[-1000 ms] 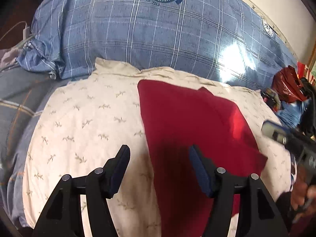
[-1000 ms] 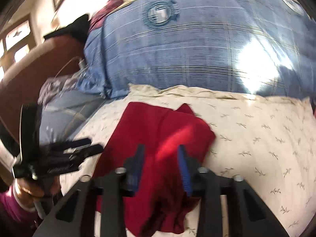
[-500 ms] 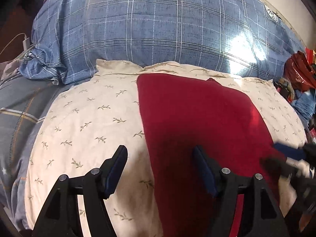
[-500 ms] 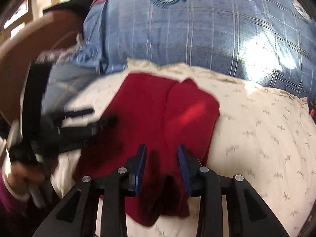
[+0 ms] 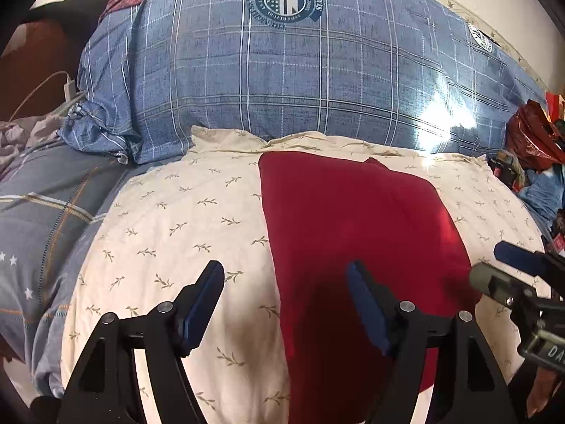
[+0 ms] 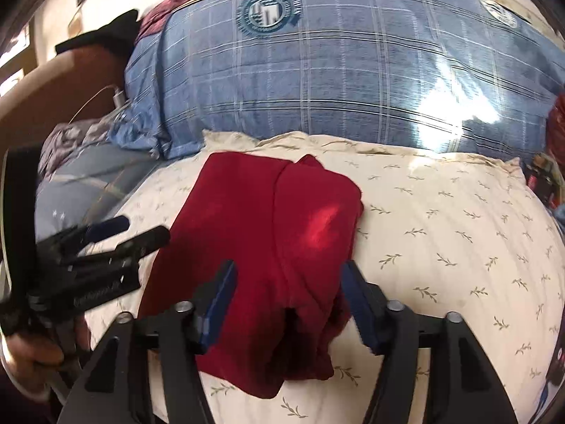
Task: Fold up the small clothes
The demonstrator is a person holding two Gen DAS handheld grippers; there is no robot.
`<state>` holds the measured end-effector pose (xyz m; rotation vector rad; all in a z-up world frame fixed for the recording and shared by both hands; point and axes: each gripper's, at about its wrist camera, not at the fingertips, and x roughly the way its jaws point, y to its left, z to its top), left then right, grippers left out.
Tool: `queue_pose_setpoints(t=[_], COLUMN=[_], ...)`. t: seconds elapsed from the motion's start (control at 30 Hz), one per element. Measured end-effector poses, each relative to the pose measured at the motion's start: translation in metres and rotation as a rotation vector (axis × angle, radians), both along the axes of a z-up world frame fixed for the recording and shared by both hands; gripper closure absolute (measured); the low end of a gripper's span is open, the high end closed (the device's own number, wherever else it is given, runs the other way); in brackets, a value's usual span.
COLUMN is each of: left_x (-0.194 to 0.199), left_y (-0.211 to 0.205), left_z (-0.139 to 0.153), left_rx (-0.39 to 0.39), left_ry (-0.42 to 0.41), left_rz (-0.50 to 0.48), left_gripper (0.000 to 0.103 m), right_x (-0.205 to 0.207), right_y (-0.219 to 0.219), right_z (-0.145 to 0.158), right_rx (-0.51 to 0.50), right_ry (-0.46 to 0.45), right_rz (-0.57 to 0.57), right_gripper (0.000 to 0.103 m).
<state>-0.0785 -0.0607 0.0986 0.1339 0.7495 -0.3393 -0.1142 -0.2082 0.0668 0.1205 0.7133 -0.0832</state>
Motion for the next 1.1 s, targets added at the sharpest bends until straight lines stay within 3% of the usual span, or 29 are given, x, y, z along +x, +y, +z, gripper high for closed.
queue_pose_setpoints(t=[0.1, 0.37, 0.7, 1.1], left_x=[-0.005, -0.005, -0.006, -0.019], left_y=[0.001, 0.007, 0.012, 0.013], left_z=[0.002, 0.002, 0.003, 0.009], left_rx=[0.003, -0.038, -0.009, 0.005], left_ry=[-0.015, 0.006, -0.038, -0.067], left_rz=[0.001, 0.014, 0.065, 0.057], left_gripper=[0.023, 0.023, 0.023, 0.023], right_x=[0.001, 0.007, 0.006, 0.008], right_y=[0.000, 0.005, -0.001, 0.008], right_z=[0.001, -0.001, -0.004, 0.003], right_rx=[0.010, 0.006, -0.007, -0.021], right_ry=[-0.004, 0.004, 0.015, 0.008], right_rz=[-0.018, -0.047, -0.133, -0.151], right_gripper=[0.038, 0.031, 0.028, 0.024])
